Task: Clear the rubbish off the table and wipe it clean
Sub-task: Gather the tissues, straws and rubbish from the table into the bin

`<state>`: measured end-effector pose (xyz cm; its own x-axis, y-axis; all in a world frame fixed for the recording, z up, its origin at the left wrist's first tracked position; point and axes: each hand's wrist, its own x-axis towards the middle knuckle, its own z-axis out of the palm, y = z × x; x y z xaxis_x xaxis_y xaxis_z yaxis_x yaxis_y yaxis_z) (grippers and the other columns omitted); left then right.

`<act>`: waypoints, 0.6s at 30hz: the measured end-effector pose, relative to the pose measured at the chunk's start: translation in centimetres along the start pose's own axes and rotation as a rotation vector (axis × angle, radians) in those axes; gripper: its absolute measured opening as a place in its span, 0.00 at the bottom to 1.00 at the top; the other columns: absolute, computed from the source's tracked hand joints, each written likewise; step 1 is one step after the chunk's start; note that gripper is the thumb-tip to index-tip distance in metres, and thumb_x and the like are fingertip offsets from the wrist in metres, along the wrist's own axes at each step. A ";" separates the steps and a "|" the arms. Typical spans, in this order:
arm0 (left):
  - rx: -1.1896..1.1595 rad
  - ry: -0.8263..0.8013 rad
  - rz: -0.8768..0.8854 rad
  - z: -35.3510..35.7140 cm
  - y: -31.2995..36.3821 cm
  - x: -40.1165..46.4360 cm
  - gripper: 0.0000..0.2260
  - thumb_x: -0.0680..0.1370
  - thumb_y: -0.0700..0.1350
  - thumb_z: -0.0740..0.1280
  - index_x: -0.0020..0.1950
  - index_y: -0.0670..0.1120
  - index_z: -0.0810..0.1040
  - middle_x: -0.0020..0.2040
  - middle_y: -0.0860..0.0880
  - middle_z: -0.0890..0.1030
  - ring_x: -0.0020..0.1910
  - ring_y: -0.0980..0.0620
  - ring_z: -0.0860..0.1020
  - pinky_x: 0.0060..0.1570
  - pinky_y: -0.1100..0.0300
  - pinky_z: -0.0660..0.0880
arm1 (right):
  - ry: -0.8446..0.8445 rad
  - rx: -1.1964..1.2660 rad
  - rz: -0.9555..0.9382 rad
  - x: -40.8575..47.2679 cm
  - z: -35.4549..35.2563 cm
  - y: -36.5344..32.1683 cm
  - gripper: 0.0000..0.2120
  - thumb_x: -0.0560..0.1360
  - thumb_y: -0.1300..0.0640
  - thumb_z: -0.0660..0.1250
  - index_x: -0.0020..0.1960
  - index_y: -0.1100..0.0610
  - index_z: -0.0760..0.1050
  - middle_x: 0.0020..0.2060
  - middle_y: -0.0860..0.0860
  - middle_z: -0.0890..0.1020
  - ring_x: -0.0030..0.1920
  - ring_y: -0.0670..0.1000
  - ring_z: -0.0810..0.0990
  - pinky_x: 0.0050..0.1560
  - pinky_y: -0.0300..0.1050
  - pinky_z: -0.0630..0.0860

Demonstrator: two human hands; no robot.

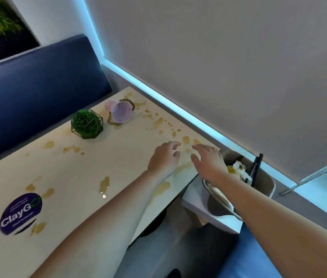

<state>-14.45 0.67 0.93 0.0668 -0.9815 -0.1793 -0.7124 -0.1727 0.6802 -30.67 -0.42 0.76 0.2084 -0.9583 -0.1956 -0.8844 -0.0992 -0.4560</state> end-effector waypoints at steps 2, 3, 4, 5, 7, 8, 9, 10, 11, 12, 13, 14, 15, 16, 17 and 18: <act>0.075 0.037 -0.036 -2.7 -1.8 -1.2 0.17 0.82 0.51 0.59 0.72 0.53 0.68 0.68 0.50 0.73 0.68 0.48 0.68 0.64 0.49 0.70 | -0.039 -0.007 -0.066 0.1 0.8 -3.4 0.23 0.83 0.46 0.51 0.76 0.48 0.61 0.76 0.47 0.62 0.76 0.51 0.56 0.77 0.52 0.48; 0.100 0.048 -0.060 -3.8 -2.7 -1.8 0.19 0.82 0.52 0.58 0.73 0.53 0.67 0.69 0.49 0.72 0.69 0.47 0.67 0.65 0.47 0.70 | -0.057 -0.010 -0.096 0.0 1.2 -4.9 0.23 0.83 0.45 0.51 0.77 0.48 0.61 0.77 0.47 0.61 0.77 0.51 0.55 0.77 0.52 0.48; 0.124 0.057 -0.090 -5.0 -3.7 -2.4 0.19 0.82 0.54 0.58 0.74 0.53 0.66 0.69 0.48 0.71 0.70 0.46 0.66 0.65 0.47 0.69 | -0.078 -0.020 -0.126 -0.1 1.7 -6.5 0.23 0.83 0.45 0.51 0.77 0.48 0.60 0.77 0.47 0.60 0.77 0.50 0.54 0.77 0.52 0.47; 0.149 0.063 -0.121 -6.0 -4.7 -3.2 0.20 0.82 0.55 0.57 0.74 0.53 0.65 0.70 0.48 0.71 0.70 0.45 0.65 0.65 0.46 0.69 | -0.097 -0.031 -0.155 -0.3 2.1 -8.0 0.23 0.83 0.45 0.51 0.77 0.48 0.60 0.77 0.47 0.60 0.77 0.50 0.53 0.77 0.51 0.47; 0.197 0.073 -0.186 -8.0 -6.7 -5.0 0.21 0.83 0.56 0.56 0.75 0.54 0.64 0.71 0.48 0.69 0.71 0.45 0.63 0.65 0.47 0.68 | -0.124 -0.060 -0.207 -0.8 3.2 -10.9 0.24 0.83 0.45 0.50 0.77 0.47 0.59 0.77 0.46 0.59 0.77 0.50 0.53 0.77 0.51 0.46; 0.214 0.077 -0.215 -8.9 -7.7 -6.0 0.21 0.83 0.56 0.55 0.76 0.54 0.63 0.72 0.48 0.68 0.72 0.45 0.63 0.65 0.47 0.68 | -0.130 -0.069 -0.228 -1.1 3.7 -12.3 0.24 0.83 0.44 0.50 0.77 0.47 0.59 0.77 0.46 0.60 0.77 0.50 0.53 0.77 0.51 0.46; 0.224 0.083 -0.240 -9.7 -8.6 -6.9 0.21 0.83 0.55 0.54 0.76 0.54 0.63 0.72 0.48 0.68 0.72 0.45 0.62 0.64 0.47 0.68 | -0.135 -0.076 -0.244 -1.5 4.3 -13.5 0.24 0.83 0.44 0.50 0.77 0.47 0.59 0.77 0.46 0.60 0.77 0.50 0.53 0.77 0.51 0.46; 0.234 0.092 -0.266 -10.6 -9.6 -7.9 0.21 0.83 0.55 0.54 0.76 0.54 0.63 0.72 0.47 0.68 0.72 0.45 0.62 0.64 0.47 0.68 | -0.148 -0.084 -0.263 -1.9 4.9 -14.8 0.23 0.83 0.44 0.50 0.77 0.47 0.60 0.77 0.47 0.60 0.77 0.50 0.54 0.77 0.51 0.46; 0.236 0.106 -0.296 -11.9 -11.0 -9.3 0.21 0.83 0.55 0.54 0.76 0.54 0.62 0.73 0.47 0.67 0.72 0.45 0.61 0.65 0.46 0.67 | -0.172 -0.095 -0.294 -2.5 5.7 -16.7 0.24 0.83 0.44 0.50 0.77 0.48 0.59 0.77 0.47 0.60 0.77 0.50 0.54 0.77 0.51 0.46; 0.236 0.120 -0.319 -13.0 -12.1 -10.6 0.21 0.83 0.55 0.53 0.76 0.53 0.62 0.73 0.47 0.67 0.72 0.45 0.61 0.65 0.46 0.67 | -0.200 -0.109 -0.321 -3.1 6.5 -18.2 0.24 0.83 0.44 0.50 0.77 0.48 0.59 0.77 0.47 0.60 0.77 0.50 0.54 0.77 0.51 0.45; 0.232 0.130 -0.338 -14.0 -13.1 -11.7 0.21 0.83 0.55 0.53 0.77 0.53 0.61 0.73 0.47 0.67 0.72 0.44 0.61 0.66 0.46 0.67 | -0.224 -0.122 -0.346 -3.7 7.2 -19.6 0.24 0.83 0.44 0.50 0.78 0.48 0.58 0.77 0.47 0.60 0.77 0.50 0.53 0.77 0.51 0.45; 0.224 0.146 -0.355 -15.2 -14.3 -13.0 0.21 0.83 0.55 0.54 0.77 0.53 0.61 0.73 0.47 0.67 0.73 0.44 0.61 0.66 0.46 0.66 | -0.246 -0.139 -0.373 -4.3 8.1 -21.3 0.24 0.83 0.45 0.50 0.78 0.48 0.58 0.77 0.47 0.59 0.77 0.50 0.53 0.77 0.52 0.45; 0.216 0.164 -0.365 -16.1 -15.2 -14.0 0.22 0.83 0.55 0.54 0.77 0.52 0.62 0.73 0.46 0.67 0.72 0.44 0.61 0.66 0.46 0.66 | -0.258 -0.152 -0.395 -4.7 8.7 -22.6 0.24 0.83 0.44 0.50 0.78 0.48 0.57 0.77 0.47 0.59 0.77 0.50 0.53 0.77 0.52 0.45; 0.212 0.182 -0.373 -17.0 -16.0 -14.9 0.22 0.83 0.55 0.55 0.77 0.52 0.62 0.73 0.46 0.68 0.72 0.43 0.62 0.66 0.46 0.66 | -0.269 -0.162 -0.415 -5.1 9.2 -23.8 0.24 0.83 0.44 0.50 0.78 0.48 0.57 0.77 0.47 0.59 0.77 0.50 0.53 0.77 0.52 0.45; 0.213 0.209 -0.388 -18.2 -17.2 -16.5 0.22 0.83 0.55 0.55 0.76 0.52 0.63 0.72 0.45 0.68 0.72 0.43 0.63 0.66 0.46 0.66 | -0.280 -0.168 -0.444 -5.9 10.2 -25.7 0.24 0.83 0.44 0.50 0.78 0.48 0.57 0.77 0.47 0.59 0.77 0.50 0.53 0.77 0.52 0.45; 0.212 0.232 -0.400 -19.3 -18.3 -18.0 0.22 0.83 0.55 0.55 0.76 0.52 0.63 0.72 0.46 0.69 0.72 0.43 0.63 0.66 0.46 0.67 | -0.288 -0.167 -0.469 -6.8 11.2 -27.4 0.24 0.83 0.44 0.50 0.78 0.48 0.57 0.77 0.47 0.59 0.77 0.50 0.53 0.77 0.52 0.46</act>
<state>10.83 19.92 5.45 0.5000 -0.8383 -0.2173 -0.7237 -0.5423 0.4269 -3.22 11.76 4.86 0.6793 -0.6919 -0.2447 -0.7188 -0.5600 -0.4120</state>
